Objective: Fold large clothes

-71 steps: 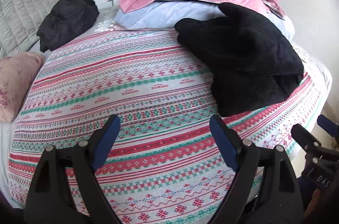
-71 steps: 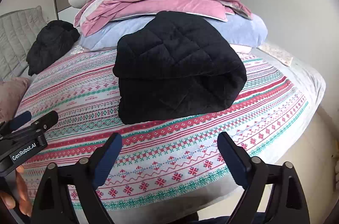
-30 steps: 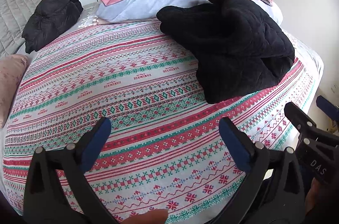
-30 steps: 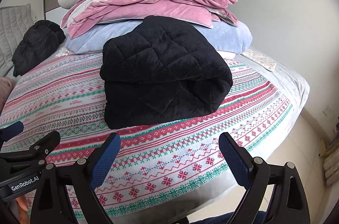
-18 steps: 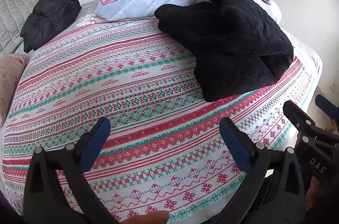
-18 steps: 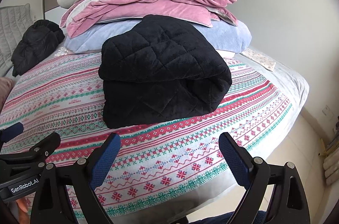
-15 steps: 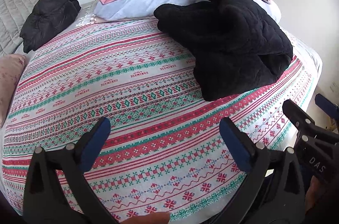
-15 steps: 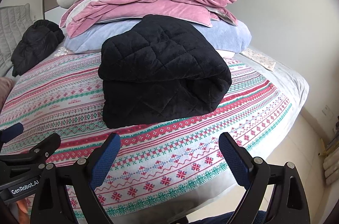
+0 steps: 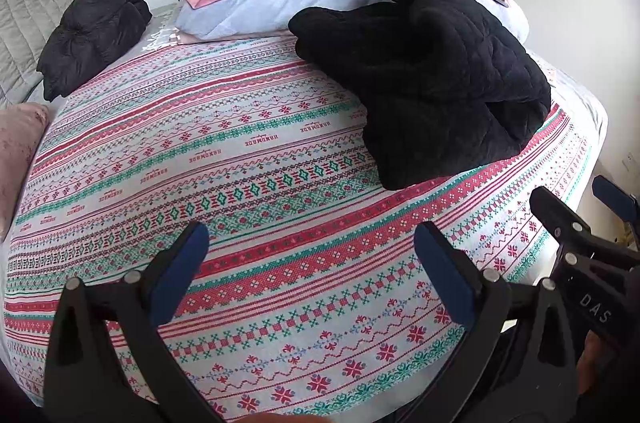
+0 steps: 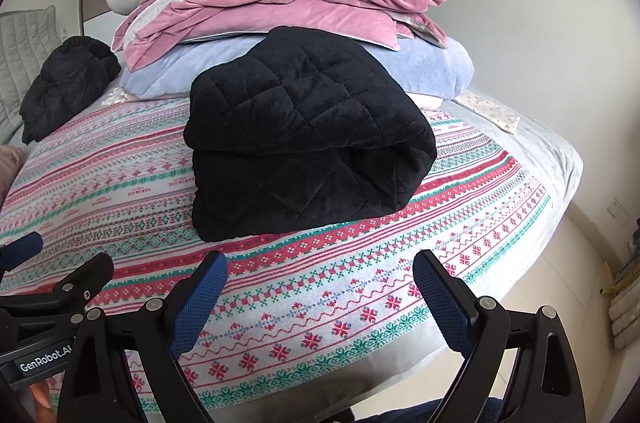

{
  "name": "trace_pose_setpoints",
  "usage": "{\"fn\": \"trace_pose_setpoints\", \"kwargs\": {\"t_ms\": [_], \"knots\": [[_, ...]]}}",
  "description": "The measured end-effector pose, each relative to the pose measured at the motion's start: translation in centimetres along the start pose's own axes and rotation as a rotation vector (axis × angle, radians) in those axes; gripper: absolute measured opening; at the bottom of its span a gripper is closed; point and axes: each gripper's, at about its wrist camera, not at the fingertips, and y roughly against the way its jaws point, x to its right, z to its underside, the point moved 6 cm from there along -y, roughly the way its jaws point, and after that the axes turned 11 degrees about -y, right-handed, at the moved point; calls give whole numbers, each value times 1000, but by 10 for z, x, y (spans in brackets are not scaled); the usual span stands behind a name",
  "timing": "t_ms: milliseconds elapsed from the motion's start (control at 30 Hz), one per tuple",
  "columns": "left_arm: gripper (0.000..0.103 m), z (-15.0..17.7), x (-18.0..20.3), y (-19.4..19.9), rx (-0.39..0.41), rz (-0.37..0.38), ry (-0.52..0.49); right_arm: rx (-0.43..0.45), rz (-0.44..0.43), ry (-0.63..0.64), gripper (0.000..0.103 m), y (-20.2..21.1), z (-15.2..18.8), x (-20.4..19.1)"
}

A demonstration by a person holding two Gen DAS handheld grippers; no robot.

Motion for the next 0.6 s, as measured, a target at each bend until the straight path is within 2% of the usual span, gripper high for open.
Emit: {"fn": "trace_pose_setpoints", "kwargs": {"t_ms": [600], "knots": [[102,0,3,0,-2,15,0,-1,0,0,95,-2,0,2]]}}
